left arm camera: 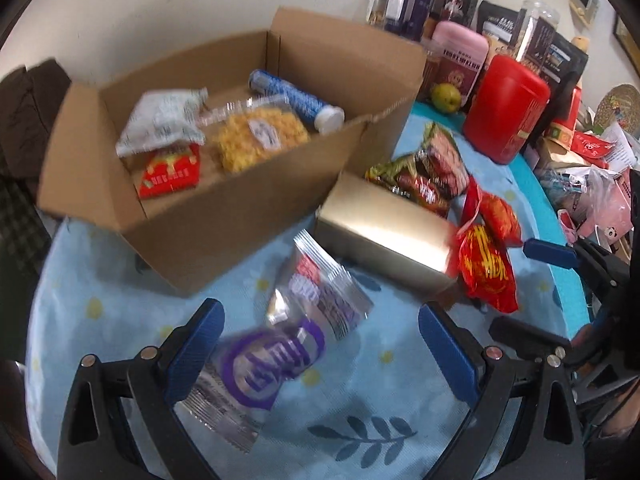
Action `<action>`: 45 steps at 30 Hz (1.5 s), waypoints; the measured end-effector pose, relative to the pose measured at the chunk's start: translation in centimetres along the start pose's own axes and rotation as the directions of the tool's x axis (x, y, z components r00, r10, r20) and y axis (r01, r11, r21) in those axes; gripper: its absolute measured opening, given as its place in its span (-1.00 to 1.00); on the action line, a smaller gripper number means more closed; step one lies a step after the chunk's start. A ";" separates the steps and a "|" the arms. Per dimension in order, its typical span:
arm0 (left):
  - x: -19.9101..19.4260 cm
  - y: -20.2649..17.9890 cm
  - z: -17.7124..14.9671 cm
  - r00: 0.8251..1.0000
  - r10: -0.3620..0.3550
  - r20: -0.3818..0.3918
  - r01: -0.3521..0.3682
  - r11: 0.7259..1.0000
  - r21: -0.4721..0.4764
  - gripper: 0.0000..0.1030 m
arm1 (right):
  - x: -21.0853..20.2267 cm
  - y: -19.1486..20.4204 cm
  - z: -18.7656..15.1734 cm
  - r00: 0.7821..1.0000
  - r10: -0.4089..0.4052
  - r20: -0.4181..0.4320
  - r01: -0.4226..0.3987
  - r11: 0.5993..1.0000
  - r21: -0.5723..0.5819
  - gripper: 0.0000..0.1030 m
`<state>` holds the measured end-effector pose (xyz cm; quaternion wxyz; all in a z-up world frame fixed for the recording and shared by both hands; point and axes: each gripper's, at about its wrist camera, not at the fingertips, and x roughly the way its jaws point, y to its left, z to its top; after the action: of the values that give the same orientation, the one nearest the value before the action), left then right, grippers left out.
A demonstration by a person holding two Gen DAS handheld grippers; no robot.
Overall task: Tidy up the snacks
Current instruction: 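Grasp the silver-purple chip bag with the left gripper while the right gripper grasps the red snack bag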
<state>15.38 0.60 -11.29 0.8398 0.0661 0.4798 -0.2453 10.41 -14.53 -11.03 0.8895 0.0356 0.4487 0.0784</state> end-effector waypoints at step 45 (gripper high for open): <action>-2.0 -2.1 -6.0 0.996 -0.056 -0.072 0.052 0.997 -0.062 -0.20 | -1.1 1.1 -2.0 0.999 0.030 -0.010 -0.031 0.998 -0.056 -0.06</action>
<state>8.87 1.55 -12.53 0.8161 0.0369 0.5193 -0.2508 8.03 -13.66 -11.18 0.8868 0.0173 0.4497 0.1046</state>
